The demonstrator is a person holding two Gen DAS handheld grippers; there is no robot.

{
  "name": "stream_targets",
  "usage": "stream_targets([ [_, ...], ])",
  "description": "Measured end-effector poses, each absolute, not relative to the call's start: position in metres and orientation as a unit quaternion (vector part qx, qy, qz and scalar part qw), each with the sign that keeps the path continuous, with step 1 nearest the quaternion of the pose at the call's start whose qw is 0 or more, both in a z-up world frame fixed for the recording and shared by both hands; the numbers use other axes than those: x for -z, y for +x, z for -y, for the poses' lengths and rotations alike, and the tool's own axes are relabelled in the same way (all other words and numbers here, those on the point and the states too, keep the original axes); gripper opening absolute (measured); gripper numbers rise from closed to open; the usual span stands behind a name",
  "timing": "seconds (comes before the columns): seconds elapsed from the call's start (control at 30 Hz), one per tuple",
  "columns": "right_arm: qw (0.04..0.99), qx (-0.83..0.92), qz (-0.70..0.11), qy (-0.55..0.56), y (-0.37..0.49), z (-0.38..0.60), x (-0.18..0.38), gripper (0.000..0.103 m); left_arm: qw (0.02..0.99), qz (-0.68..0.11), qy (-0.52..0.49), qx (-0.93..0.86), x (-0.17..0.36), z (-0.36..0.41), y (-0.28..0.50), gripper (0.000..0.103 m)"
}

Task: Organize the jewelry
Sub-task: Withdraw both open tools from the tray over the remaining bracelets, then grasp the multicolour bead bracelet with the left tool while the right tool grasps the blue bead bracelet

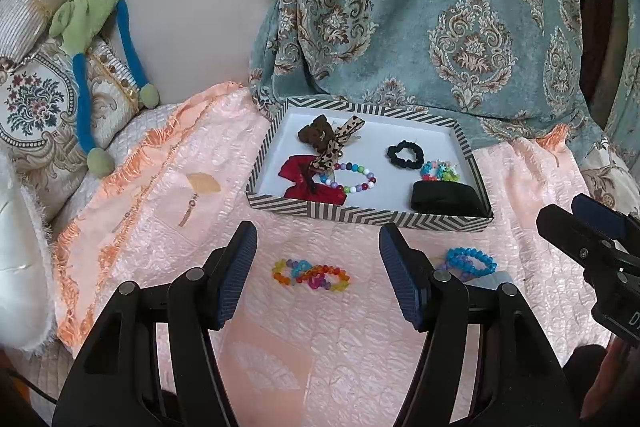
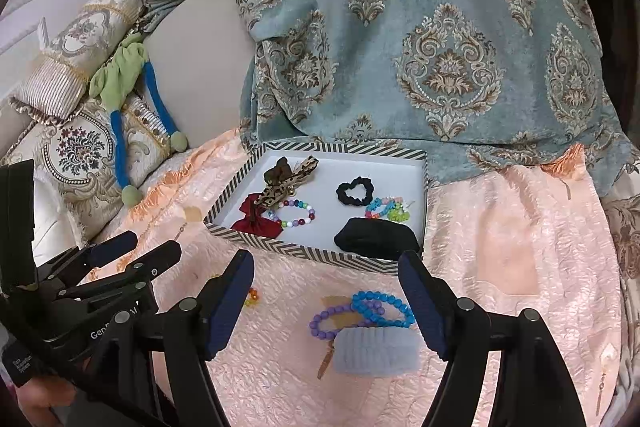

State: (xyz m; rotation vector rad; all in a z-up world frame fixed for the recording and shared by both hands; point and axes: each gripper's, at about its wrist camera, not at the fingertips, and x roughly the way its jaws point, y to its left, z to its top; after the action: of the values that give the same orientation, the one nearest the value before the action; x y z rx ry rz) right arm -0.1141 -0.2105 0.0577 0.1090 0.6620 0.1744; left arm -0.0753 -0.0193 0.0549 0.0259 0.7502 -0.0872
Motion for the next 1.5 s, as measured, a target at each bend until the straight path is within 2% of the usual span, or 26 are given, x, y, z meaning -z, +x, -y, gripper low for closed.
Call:
stream_targets([
  [1.13,0.937,-0.084,-0.335,0.050,-0.112,0.213,-0.049,0.073,0.921,-0.386,0.004,0.051,-0.042,0.019,-0.069,0.064],
  [1.5,0.927,-0.103,-0.356,0.058,-0.105,0.234,-0.032,0.073,0.878,-0.457,-0.079,0.116,-0.027,-0.020,-0.041,0.064],
])
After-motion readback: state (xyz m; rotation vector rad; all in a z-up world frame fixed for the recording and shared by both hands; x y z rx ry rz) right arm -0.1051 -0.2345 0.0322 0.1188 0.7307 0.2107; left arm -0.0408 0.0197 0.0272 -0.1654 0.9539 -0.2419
